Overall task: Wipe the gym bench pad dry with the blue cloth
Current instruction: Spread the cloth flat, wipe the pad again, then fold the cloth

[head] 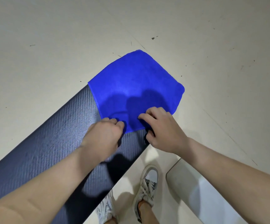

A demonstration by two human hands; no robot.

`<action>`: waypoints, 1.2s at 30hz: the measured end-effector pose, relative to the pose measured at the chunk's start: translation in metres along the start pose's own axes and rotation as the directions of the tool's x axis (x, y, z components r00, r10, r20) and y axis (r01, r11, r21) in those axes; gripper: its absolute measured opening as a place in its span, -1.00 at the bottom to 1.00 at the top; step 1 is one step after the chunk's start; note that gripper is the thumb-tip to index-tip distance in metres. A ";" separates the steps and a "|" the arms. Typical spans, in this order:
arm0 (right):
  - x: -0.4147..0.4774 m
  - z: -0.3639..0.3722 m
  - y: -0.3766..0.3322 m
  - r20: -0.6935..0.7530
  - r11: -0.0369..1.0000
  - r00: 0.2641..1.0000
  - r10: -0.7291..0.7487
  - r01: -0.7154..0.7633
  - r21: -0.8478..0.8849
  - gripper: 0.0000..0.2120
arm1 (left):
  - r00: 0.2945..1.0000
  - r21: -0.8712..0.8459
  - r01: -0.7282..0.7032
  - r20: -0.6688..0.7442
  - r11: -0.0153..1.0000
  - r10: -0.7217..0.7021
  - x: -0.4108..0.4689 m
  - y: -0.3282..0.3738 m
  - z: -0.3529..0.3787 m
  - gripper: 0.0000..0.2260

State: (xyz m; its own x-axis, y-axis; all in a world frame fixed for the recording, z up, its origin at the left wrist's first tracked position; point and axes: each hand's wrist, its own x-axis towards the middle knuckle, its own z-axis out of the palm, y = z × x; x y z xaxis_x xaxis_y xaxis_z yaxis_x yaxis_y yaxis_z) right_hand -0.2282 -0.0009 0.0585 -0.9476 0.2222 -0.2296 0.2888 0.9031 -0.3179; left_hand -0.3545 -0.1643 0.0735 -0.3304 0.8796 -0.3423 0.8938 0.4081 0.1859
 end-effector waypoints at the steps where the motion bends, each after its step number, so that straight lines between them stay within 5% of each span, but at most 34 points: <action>1: -0.002 -0.001 -0.001 0.022 1.000 1.000 -0.010 0.010 -0.021 -0.56 | 0.999 -0.008 0.040 0.026 0.999 -0.040 -0.004 0.000 -0.001 -0.81; 7: -0.016 0.007 -0.021 0.138 0.984 0.983 -0.121 0.137 -0.115 -0.87 | 0.955 -0.164 0.187 0.261 0.969 -0.140 -0.043 0.005 0.012 -0.79; 13: -0.046 0.018 -0.035 0.310 0.985 0.948 -0.076 0.120 -0.124 -0.86 | 0.915 -0.201 0.008 0.398 0.980 0.074 -0.081 0.007 0.020 -0.75; 16: -0.060 0.019 -0.031 0.291 0.987 0.953 0.080 -0.035 -0.155 -0.89 | 0.879 -0.258 0.001 0.461 0.966 0.122 -0.089 0.009 0.016 -0.72; 21: -0.072 0.022 -0.032 0.072 0.918 0.924 0.375 -0.381 0.113 -0.86 | 0.876 -0.552 0.118 0.449 0.826 0.175 -0.088 0.005 0.006 -0.67; 24: -0.075 0.013 -0.032 0.095 0.884 0.919 0.382 -0.393 0.253 -0.84 | 0.891 -0.639 0.184 0.430 0.747 0.148 -0.084 0.001 -0.007 -0.60; 27: -0.079 0.004 -0.026 0.238 0.959 0.929 0.283 -0.273 -0.076 -0.85 | 0.867 -0.661 0.251 0.478 0.707 0.139 -0.088 -0.003 -0.011 -0.58; 29: -0.080 -0.001 -0.020 0.289 0.949 0.912 0.291 -0.236 -0.210 -0.78 | 0.843 -0.663 0.229 0.501 0.713 0.195 -0.091 0.001 -0.010 -0.75; 34: -0.072 -0.014 -0.010 0.137 0.901 0.890 0.434 -0.424 -0.095 -0.73 | 0.837 -0.786 0.276 0.480 0.553 0.265 -0.092 0.004 -0.011 -0.87; 36: -0.069 -0.020 0.000 0.189 0.892 0.875 0.446 -0.453 -0.005 -0.74 | 0.852 -0.818 0.339 0.477 0.465 0.216 -0.094 -0.003 -0.014 -0.85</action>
State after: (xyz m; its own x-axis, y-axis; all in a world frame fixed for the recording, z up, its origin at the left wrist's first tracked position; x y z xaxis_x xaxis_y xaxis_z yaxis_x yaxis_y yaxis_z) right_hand -0.1654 -0.0085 0.0926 -0.6745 0.5273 -0.5166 0.6860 0.7063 -0.1747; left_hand -0.3299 -0.2451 0.1180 0.0562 0.7212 -0.6904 0.0561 0.6882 0.7234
